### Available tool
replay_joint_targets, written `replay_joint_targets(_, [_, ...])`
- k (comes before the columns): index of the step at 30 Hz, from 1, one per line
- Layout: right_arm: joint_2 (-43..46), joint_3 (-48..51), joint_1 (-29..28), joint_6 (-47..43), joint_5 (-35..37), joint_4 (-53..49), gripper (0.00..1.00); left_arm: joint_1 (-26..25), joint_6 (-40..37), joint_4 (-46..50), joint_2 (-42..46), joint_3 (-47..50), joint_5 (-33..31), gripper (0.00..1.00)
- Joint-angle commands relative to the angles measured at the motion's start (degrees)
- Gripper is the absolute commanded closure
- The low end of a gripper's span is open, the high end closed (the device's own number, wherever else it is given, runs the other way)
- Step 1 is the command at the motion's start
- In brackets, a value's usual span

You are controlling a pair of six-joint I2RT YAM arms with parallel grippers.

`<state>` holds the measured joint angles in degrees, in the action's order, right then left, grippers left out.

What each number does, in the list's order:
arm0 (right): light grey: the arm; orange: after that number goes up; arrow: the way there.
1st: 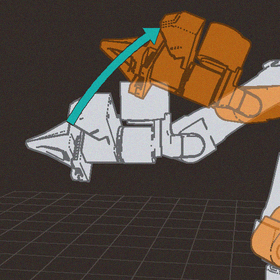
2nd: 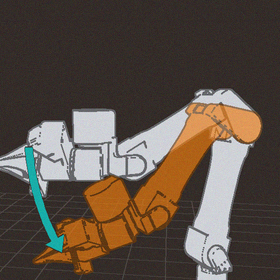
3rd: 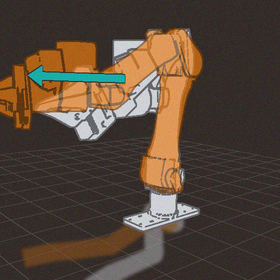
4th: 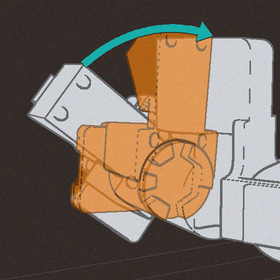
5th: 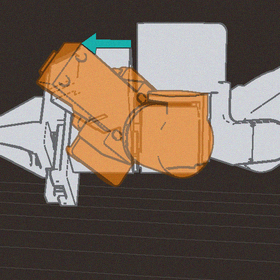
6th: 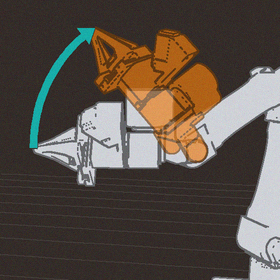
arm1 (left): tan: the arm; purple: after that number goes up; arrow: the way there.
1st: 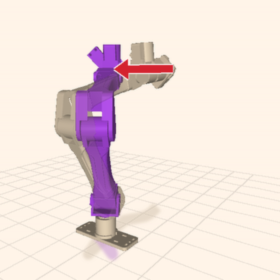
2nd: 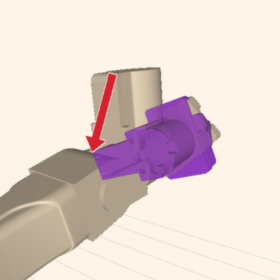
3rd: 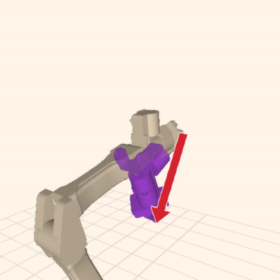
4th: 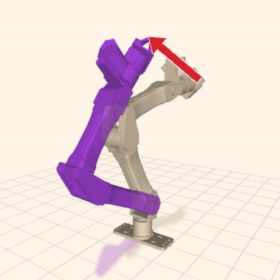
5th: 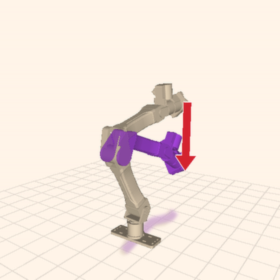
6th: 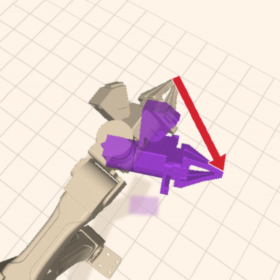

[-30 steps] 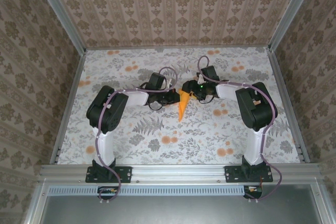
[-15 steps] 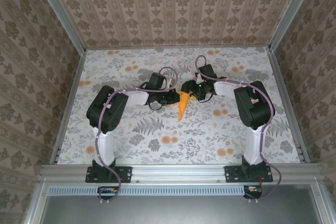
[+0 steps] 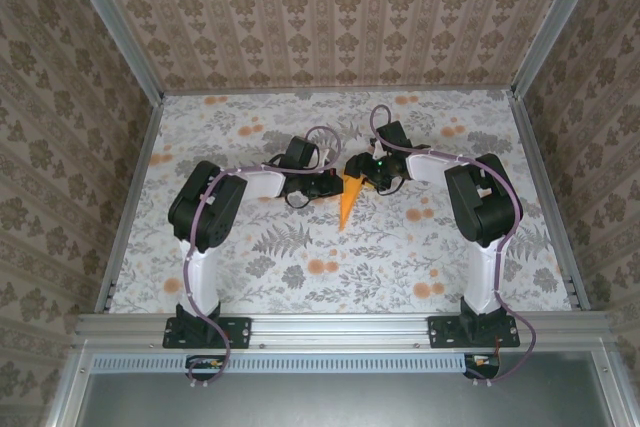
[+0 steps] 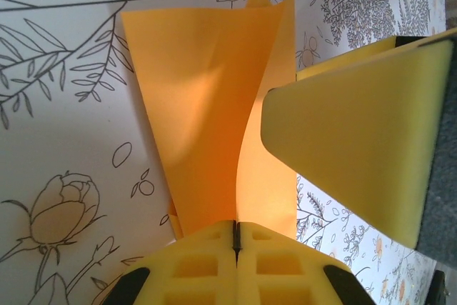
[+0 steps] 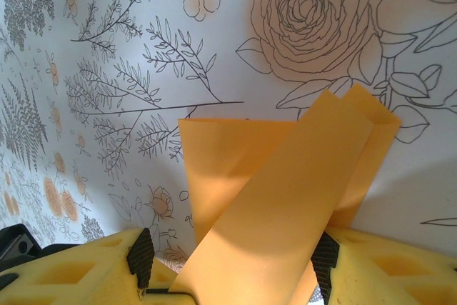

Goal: Fold a paper plane with a square sheet of paper (fold left side to right side)
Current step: Fold the wing for the fifth time at the center of the table.

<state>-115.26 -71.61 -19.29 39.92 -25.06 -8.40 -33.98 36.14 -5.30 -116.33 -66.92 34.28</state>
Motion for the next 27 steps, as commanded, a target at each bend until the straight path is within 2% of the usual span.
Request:
replay_joint_targets(1, [-2.12,-0.51,-0.51,-1.07,1.6,-4.56,0.36,0.67,-1.94,1.08,-1.74,-1.77,-0.49,1.0])
replay_joint_targets(17, [-1.77,-0.8,-0.66,-1.34,0.81,-3.83,0.36,0.67,-2.22,2.35,-4.34,-2.54,-1.01,1.0])
replay_joint_targets(27, [5.73,0.8,1.07,-1.6,0.88,-1.63,0.3,0.67,-2.83,4.82,-4.72,-3.05,-1.48,1.0])
